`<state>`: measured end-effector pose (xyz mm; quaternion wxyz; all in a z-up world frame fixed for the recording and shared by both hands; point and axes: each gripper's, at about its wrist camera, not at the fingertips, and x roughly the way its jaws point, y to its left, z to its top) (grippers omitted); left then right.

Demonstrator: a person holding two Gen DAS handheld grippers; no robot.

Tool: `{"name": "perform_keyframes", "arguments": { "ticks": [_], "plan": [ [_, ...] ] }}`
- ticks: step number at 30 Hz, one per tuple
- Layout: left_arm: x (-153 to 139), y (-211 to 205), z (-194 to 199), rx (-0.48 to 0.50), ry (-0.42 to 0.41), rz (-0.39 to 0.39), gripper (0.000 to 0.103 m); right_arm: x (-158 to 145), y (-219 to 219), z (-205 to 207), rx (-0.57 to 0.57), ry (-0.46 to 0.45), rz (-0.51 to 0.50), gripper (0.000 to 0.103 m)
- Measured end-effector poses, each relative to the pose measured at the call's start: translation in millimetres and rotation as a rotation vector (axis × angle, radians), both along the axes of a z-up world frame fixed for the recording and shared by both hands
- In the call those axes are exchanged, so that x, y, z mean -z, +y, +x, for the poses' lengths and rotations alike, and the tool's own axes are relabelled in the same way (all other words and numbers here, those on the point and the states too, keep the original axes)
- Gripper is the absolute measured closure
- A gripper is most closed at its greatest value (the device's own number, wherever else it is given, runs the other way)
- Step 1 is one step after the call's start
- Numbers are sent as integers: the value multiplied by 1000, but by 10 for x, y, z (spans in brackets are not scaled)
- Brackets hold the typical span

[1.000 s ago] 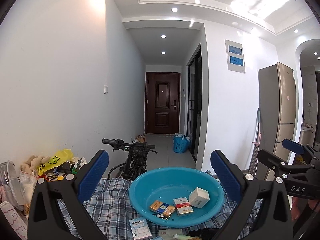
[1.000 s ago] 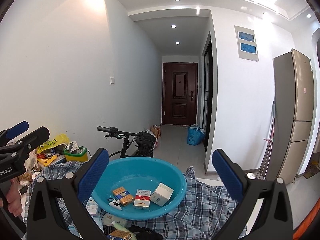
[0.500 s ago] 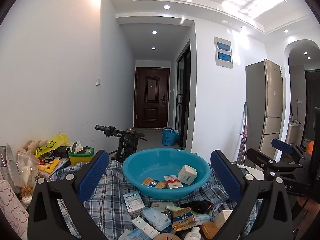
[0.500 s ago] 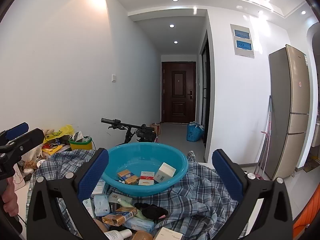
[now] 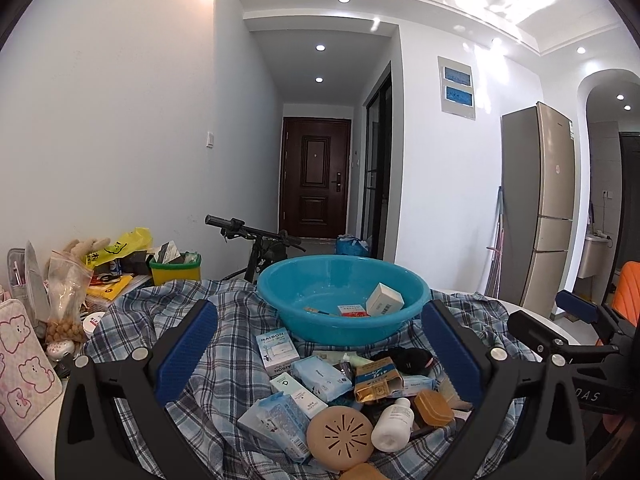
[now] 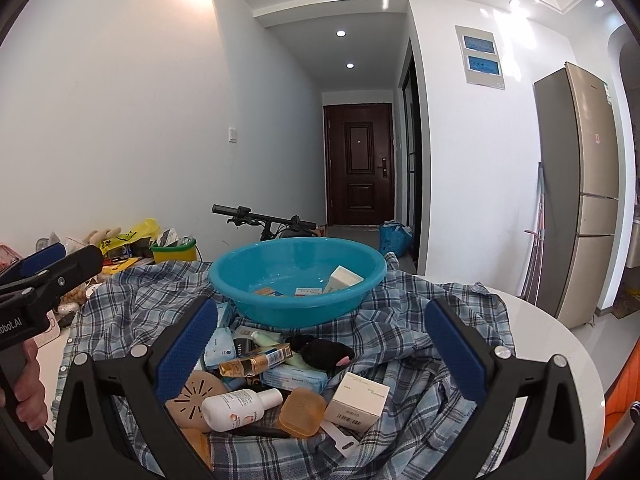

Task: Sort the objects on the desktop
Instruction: 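Move both grippers back over the pile of items on the shirt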

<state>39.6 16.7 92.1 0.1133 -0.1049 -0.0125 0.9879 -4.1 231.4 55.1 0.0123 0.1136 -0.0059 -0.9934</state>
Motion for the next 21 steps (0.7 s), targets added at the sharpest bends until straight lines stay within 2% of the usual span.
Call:
{"name": "perform_keyframes", "arguments": {
  "ticks": [4,9,13,17,21],
  "plan": [
    [149,41,-82,-27,-80,-16,0,145,-36,-72,-5,-98,28,0],
    [512,80,-200,-4,-246,-27,0,499,3,-151,-65,-292,-33,0],
    [817,128,-286,13,-368,-63,0,776,-3,-164,-84,-404,-15,0],
    [1077,211,-357,66,-484,-79,0,977,46,-162,-93,-479,-36,0],
    [1189,320,-402,158,-547,-67,0,1032,111,-160,-87,-492,-59,0]
  ]
}}
